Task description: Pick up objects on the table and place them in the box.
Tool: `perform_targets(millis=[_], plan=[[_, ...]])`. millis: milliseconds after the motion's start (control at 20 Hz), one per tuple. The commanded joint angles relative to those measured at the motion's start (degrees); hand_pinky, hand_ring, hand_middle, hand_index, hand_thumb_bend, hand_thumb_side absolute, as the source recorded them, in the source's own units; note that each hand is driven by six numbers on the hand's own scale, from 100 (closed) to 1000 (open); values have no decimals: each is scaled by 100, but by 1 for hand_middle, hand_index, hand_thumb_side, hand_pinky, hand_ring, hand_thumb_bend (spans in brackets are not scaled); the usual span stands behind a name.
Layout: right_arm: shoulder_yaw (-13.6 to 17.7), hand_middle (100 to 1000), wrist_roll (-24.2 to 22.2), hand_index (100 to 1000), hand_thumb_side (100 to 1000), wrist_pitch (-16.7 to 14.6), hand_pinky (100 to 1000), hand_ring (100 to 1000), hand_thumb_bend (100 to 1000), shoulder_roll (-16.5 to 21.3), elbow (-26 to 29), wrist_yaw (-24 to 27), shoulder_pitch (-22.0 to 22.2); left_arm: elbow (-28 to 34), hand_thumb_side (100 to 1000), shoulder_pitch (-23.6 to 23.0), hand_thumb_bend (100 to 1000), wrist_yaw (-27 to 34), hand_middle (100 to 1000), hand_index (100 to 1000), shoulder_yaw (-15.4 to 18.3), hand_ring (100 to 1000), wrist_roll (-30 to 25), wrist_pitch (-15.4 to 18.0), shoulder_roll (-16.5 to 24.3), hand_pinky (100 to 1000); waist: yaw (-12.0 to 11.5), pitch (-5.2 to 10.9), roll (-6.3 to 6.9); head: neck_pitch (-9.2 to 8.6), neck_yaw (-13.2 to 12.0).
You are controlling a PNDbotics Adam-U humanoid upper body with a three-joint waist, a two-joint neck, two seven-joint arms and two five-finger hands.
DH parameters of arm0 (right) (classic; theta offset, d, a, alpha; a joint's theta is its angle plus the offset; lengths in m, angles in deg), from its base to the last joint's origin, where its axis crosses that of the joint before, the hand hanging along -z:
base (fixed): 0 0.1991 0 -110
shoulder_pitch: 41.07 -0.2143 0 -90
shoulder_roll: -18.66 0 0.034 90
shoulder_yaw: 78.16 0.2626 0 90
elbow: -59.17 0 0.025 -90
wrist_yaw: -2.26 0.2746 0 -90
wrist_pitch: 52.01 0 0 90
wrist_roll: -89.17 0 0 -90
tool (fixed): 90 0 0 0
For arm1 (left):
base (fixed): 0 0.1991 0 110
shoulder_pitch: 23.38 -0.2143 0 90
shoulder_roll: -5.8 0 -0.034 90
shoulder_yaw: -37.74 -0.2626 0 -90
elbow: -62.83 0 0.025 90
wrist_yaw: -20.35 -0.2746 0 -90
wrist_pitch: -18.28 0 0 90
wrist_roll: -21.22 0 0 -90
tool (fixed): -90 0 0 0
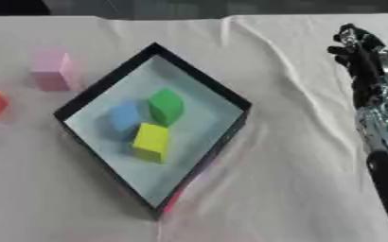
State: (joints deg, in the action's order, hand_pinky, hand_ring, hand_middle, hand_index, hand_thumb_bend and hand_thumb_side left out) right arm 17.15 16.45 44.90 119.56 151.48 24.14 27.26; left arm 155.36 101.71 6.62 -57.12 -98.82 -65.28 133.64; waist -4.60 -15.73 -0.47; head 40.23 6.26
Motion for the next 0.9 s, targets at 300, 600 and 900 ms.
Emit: perform_targets(millis=[300, 600, 900], plan=[[20, 749, -72, 809, 591, 42, 898, 765, 100, 64, -37, -147, -138, -1029, 100, 450, 757, -1354, 809, 855, -422, 883, -727, 498, 174, 893, 48, 194, 90, -22, -101], [11, 747, -117, 807, 579, 90, 896, 763, 100, 33, -10, -202, -141, -1870, 100, 835, 725, -2184, 800, 853, -617, 877, -447, 971, -193, 886, 70, 182, 70, -47, -213], [14, 746, -115, 806, 579, 116, 895, 762, 100, 20, -18, -198, -142, -2491, 100, 1264, 734, -2567, 787, 835, -728, 872, -179, 1290, -577, 882, 68, 175, 41, -121, -379]])
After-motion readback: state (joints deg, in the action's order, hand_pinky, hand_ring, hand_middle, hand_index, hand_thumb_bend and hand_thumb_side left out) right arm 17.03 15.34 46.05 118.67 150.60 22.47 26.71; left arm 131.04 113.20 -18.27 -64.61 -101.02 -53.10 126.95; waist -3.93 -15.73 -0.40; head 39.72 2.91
